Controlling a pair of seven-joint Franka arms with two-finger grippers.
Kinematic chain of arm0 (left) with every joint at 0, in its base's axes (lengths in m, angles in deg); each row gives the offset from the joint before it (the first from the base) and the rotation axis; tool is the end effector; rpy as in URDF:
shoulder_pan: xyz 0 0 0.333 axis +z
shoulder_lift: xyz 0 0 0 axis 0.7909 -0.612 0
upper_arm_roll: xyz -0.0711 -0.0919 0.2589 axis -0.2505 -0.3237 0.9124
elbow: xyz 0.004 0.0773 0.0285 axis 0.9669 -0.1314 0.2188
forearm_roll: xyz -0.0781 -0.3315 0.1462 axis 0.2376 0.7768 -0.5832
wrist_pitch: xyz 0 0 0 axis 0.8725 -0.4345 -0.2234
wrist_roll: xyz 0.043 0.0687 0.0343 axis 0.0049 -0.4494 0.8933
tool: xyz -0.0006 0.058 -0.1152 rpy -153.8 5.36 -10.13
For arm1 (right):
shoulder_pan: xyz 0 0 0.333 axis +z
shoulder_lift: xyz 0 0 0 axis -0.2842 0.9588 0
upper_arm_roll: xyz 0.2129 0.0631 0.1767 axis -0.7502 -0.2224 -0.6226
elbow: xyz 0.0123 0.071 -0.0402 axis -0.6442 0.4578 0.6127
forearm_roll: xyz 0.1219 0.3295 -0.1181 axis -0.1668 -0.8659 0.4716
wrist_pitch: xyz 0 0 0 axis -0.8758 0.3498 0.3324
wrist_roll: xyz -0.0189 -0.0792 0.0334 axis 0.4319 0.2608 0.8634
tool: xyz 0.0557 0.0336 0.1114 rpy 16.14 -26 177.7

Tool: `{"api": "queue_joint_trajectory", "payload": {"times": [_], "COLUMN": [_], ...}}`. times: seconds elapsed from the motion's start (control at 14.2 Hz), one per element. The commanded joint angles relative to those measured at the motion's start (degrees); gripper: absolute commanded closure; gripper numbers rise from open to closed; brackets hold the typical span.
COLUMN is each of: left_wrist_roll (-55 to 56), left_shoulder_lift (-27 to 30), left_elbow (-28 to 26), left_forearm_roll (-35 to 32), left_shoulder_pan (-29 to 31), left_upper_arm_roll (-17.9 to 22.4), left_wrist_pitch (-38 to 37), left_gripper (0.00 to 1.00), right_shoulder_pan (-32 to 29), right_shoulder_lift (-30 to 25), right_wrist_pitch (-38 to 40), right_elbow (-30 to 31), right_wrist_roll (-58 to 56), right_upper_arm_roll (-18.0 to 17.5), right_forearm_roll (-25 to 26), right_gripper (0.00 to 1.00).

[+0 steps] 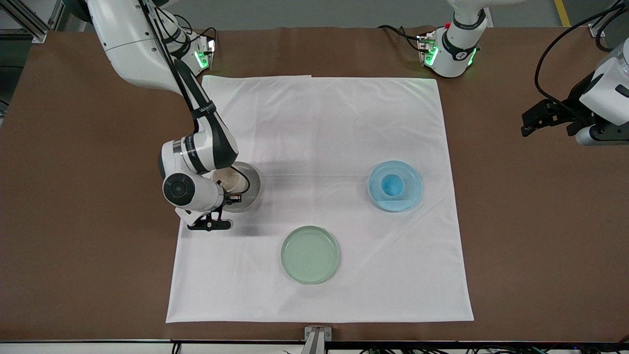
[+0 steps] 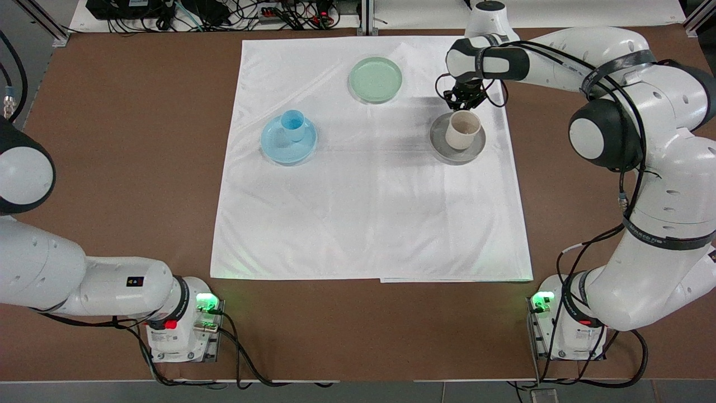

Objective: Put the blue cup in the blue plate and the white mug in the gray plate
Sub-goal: 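Carry the white mug onto the gray plate with the right gripper, then open the right gripper and withdraw it from the mug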

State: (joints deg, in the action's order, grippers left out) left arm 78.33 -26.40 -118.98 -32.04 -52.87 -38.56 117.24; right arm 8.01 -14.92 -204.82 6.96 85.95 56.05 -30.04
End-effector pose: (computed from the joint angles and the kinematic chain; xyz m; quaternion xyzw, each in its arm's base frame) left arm 0.5347 -0.0620 0.5735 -0.9999 0.0061 0.0093 0.0029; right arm 0.5793 0.2235 0.1881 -0.9949 -0.0060 0.1002 0.0032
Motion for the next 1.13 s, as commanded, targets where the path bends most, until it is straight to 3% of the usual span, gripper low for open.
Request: {"api": "queue_joint_trajectory", "payload": {"times": [0.0,0.07,0.14,0.21,0.35,0.64,0.85,0.92,1.06], "left_wrist_roll": [0.28,0.28,0.28,0.28,0.28,0.19,0.19,0.19,0.19], "left_shoulder_lift": [0.04,0.04,-0.05,-0.05,-0.05,0.3,0.04,0.04,0.04], "left_elbow": [-0.04,-0.04,-0.04,-0.04,-0.04,-0.04,0.05,-0.04,-0.04], "left_forearm_roll": [-1.22,-1.22,-1.22,-1.22,-1.22,-1.22,-1.22,-1.22,-1.31], "left_shoulder_pan": [-0.19,-0.19,-0.1,-0.1,-0.1,-0.1,-0.01,0.08,-0.01], "left_upper_arm_roll": [-0.7,-0.7,-0.79,-0.79,-0.79,-0.79,-0.79,-0.79,-0.79], "left_wrist_pitch": [0.4,0.4,0.49,0.49,1.1,1.11,1.28,1.28,1.28], "left_gripper": [0.0,0.0,0.0,0.0,0.0,0.0,0.0,0.0,0.0], "right_shoulder_pan": [0.61,0.61,0.53,0.53,0.44,-0.18,-0.18,-0.26,-2.18], "right_shoulder_lift": [-0.19,-0.28,-0.54,-1.06,-5.26,-17.65,-20.75,-21.8,-24.17], "right_wrist_pitch": [-0.37,-0.2,0.33,0.42,2.34,18.66,33.33,37.56,39.88], "right_elbow": [0.22,-0.04,-0.3,-0.39,-0.31,-5.82,-18.73,-20.76,-19.65], "right_wrist_roll": [-0.29,-0.2,0.06,-0.03,-0.03,-0.11,-0.81,-0.99,-4.57], "right_upper_arm_roll": [0.67,0.67,0.67,0.67,0.75,2.42,5.76,7.07,9.88], "right_forearm_roll": [-1.31,-1.31,-1.31,-1.31,-0.96,-0.09,5.25,8.15,8.79], "right_gripper": [0.84,0.6,0.27,0.0,0.0,0.0,0.0,0.0,0.0]}}
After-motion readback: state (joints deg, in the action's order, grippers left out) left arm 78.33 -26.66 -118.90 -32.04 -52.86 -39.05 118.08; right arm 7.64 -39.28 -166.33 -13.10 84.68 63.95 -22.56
